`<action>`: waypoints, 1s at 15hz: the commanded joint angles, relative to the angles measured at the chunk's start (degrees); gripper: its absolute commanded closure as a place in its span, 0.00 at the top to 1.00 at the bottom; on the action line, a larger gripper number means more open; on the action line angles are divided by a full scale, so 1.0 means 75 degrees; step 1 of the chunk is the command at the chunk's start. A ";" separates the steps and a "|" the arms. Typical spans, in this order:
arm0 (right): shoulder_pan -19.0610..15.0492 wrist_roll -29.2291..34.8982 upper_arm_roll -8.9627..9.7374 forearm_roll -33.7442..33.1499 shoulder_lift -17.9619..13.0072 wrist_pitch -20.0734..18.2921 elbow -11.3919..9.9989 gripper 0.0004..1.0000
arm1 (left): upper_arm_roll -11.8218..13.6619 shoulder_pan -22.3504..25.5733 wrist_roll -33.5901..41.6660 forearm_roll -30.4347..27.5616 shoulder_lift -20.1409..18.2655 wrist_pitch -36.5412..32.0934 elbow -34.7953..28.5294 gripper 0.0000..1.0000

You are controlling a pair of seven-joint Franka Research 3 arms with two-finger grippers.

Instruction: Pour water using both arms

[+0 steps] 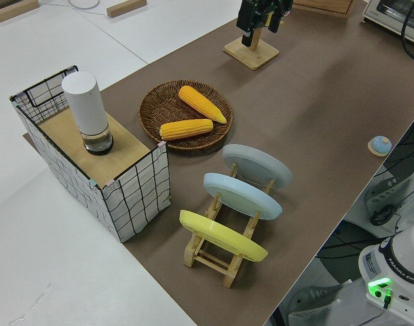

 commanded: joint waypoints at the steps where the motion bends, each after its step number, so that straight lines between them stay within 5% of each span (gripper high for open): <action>1: -0.0186 -0.0191 0.0039 0.0169 -0.0317 -0.0087 -0.0247 0.99 | -0.0010 0.0020 0.0051 -0.0105 0.0026 0.0111 -0.0038 1.00; 10: -0.0104 -0.0144 0.0133 0.0322 -0.0318 -0.0065 -0.0282 0.99 | 0.0025 0.0078 0.0051 -0.0106 0.0050 0.0181 -0.0038 1.00; 15: 0.0446 -0.0133 0.0168 0.0299 0.0020 0.0168 -0.0434 0.99 | 0.0095 0.0534 0.0788 -0.0082 0.0166 0.0345 -0.0014 1.00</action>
